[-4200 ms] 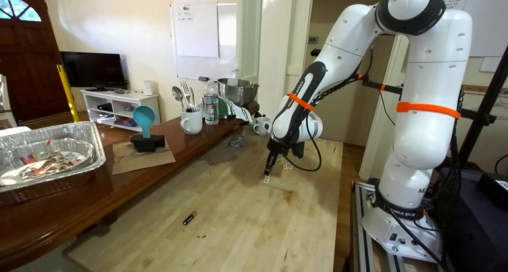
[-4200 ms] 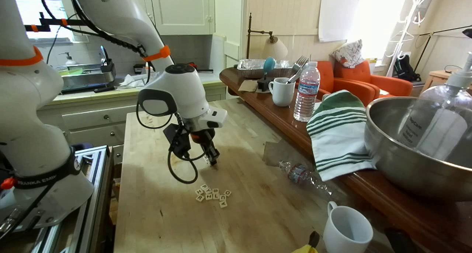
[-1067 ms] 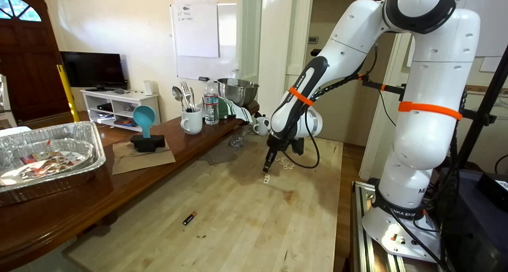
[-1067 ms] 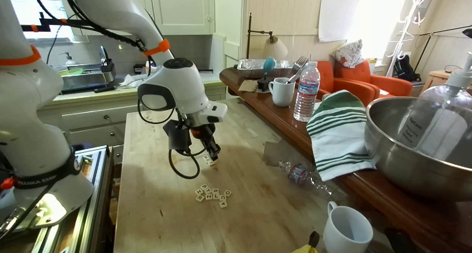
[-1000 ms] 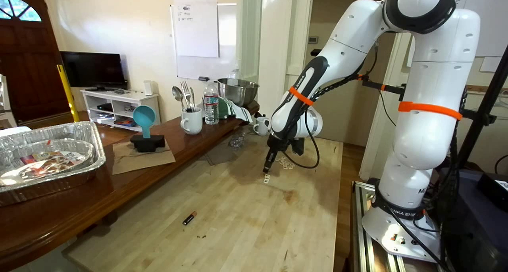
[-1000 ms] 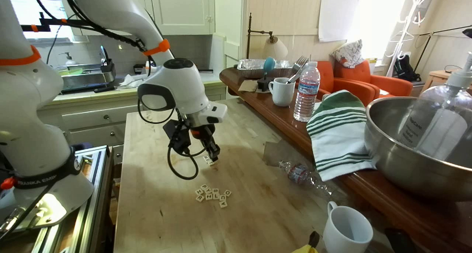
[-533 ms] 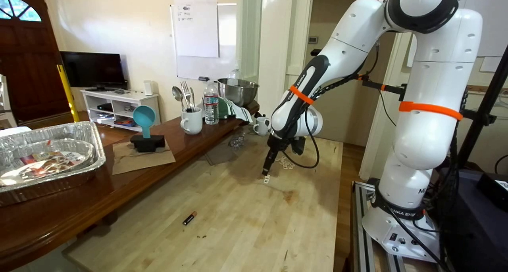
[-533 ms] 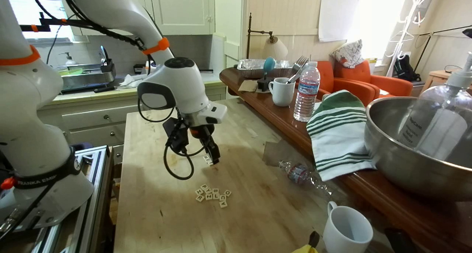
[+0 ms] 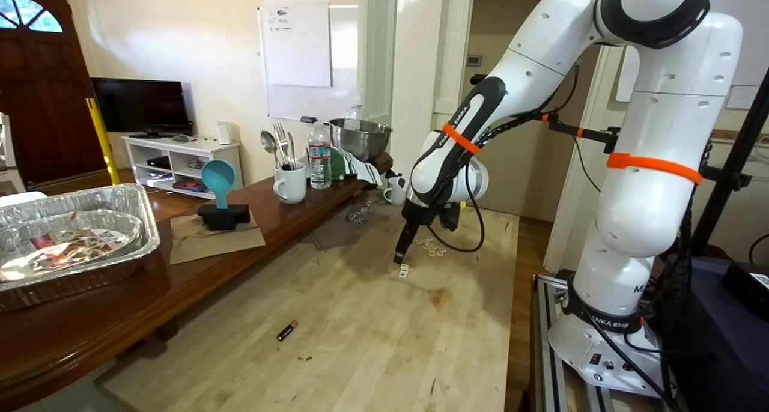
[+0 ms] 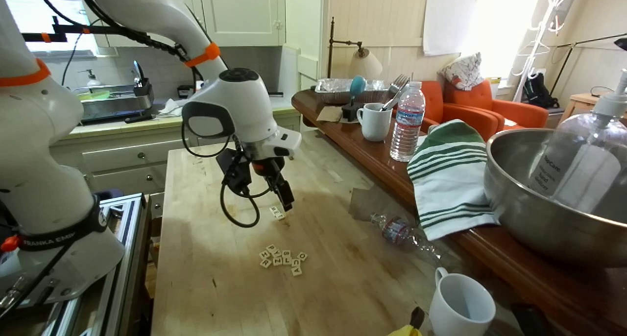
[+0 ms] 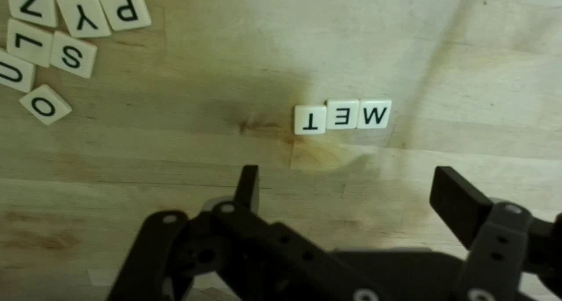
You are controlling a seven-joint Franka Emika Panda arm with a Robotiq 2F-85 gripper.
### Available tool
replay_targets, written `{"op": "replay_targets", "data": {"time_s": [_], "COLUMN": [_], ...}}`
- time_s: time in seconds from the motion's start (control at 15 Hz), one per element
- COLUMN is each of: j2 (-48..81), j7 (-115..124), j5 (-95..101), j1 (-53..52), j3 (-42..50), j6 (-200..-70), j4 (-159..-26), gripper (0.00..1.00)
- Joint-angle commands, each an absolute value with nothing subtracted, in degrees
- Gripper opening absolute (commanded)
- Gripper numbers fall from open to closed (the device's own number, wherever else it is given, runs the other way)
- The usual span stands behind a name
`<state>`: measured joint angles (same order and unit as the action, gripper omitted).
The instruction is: Spell the word 'Met'.
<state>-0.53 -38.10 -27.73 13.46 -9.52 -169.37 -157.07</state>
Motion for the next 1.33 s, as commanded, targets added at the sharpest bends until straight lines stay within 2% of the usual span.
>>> {"op": "replay_targets", "data": {"time_s": [0.0, 0.47, 0.53, 0.8, 0.87, 1.27], "j2": [-3.01, -6.59, -7.3, -10.11, -7.36, -8.89], "j7": [-34.13, -28.02, -25.87, -21.37, -23.77, -22.16], "j5": [-23.79, -16.76, -14.19, -8.89, -10.82, -9.11], "j1": [13.57, 14.59, 8.61, 5.89, 4.46, 3.6], "j3": [-10.11, -11.43, -5.22, -2.18, -0.65, 0.27], "j6": [-166.51, -163.04, -161.97, -159.04, -162.01, -160.66], "j4": [-157.64, -157.74, -157.73, -157.75, -157.08, -157.12], "gripper": [1.0, 1.0, 1.0, 1.0, 1.0, 1.0]}}
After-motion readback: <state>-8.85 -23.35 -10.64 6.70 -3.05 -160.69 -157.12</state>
